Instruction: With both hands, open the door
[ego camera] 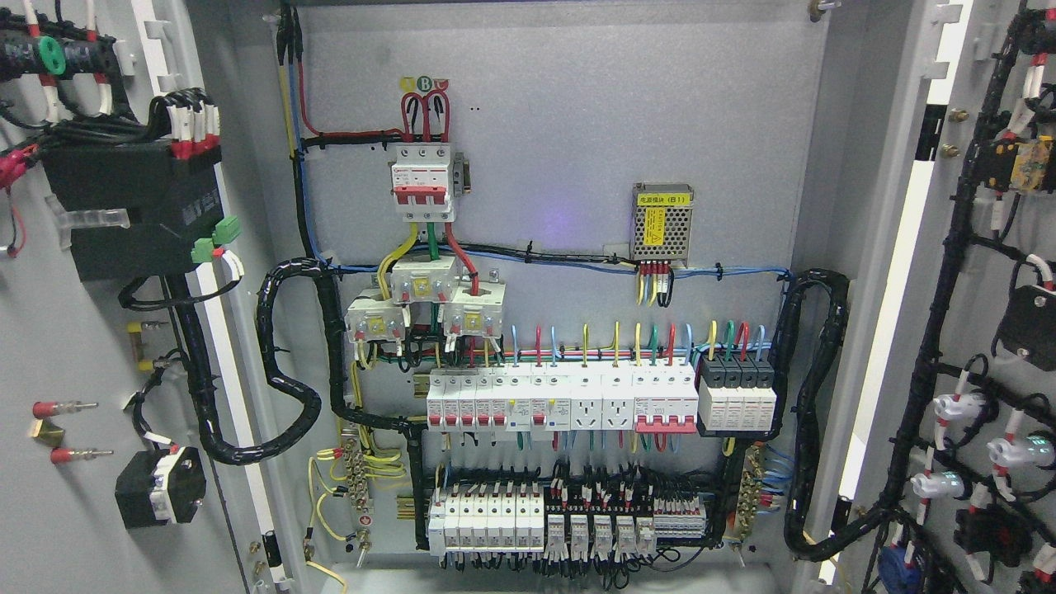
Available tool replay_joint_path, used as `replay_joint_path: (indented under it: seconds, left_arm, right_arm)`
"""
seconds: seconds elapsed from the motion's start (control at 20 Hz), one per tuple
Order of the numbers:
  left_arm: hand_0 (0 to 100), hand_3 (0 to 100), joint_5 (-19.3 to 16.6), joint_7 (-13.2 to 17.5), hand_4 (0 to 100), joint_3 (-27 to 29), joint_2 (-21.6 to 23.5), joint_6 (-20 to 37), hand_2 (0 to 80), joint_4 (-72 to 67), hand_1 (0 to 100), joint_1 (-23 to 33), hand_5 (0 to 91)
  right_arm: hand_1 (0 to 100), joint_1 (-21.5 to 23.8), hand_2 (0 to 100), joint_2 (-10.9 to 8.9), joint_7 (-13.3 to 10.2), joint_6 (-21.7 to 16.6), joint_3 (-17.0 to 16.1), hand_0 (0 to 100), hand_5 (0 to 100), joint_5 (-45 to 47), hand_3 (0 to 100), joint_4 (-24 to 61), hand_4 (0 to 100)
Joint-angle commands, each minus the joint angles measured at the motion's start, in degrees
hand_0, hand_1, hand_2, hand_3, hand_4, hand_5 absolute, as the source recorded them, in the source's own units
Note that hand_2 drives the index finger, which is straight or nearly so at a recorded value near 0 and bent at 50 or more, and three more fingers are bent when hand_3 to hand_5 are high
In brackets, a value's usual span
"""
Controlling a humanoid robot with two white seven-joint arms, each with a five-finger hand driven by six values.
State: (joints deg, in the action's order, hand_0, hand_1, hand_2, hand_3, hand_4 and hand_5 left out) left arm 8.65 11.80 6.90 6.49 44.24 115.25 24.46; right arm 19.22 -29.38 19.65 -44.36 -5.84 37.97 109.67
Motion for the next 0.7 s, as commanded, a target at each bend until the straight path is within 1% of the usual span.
replay_joint_path:
  seconds: [0.0, 0.1, 0.3, 0.55, 0.65]
  left_arm:
    - [0, 0, 1.2, 0.0, 3, 3.4, 0.2, 12.4, 0.0, 0.0, 0, 0.7, 0.0]
    - [0, 0, 1.5, 0.0, 3, 3.9, 0.4, 12.4, 0.0, 0.0, 0, 0.7, 0.0]
    - [0, 0, 2.9, 0.0, 3, 5.0, 0.5, 12.4, 0.0, -0.1, 0, 1.0, 0.0]
    - [0, 0, 3.1, 0.1, 3, 6.2, 0.7, 12.3, 0.0, -0.4, 0, 1.0, 0.0]
    - [0, 0, 4.1, 0.1, 3, 6.8, 0.8, 12.2, 0.0, -0.5, 0, 1.0, 0.0]
  right_arm:
    - [0, 0.0, 0, -2.35, -0.1, 0.1, -0.5, 11, 0, 1.8, 0, -2.2, 0]
    - [0, 0.1, 0, -2.44, -0.1, 0.1, -0.6, 11, 0, 2.2, 0, -2.2, 0]
    - [0, 0.8, 0, -2.53, -0.1, 0.1, -2.3, 11, 0, 2.7, 0, -2.2, 0]
    - [0, 2.0, 0, -2.53, -0.1, 0.1, -3.6, 11, 0, 5.6, 0, -2.2, 0]
    - [0, 2.3, 0, -2.53, -0.1, 0.1, -4.4, 11, 0, 5.8, 0, -2.2, 0]
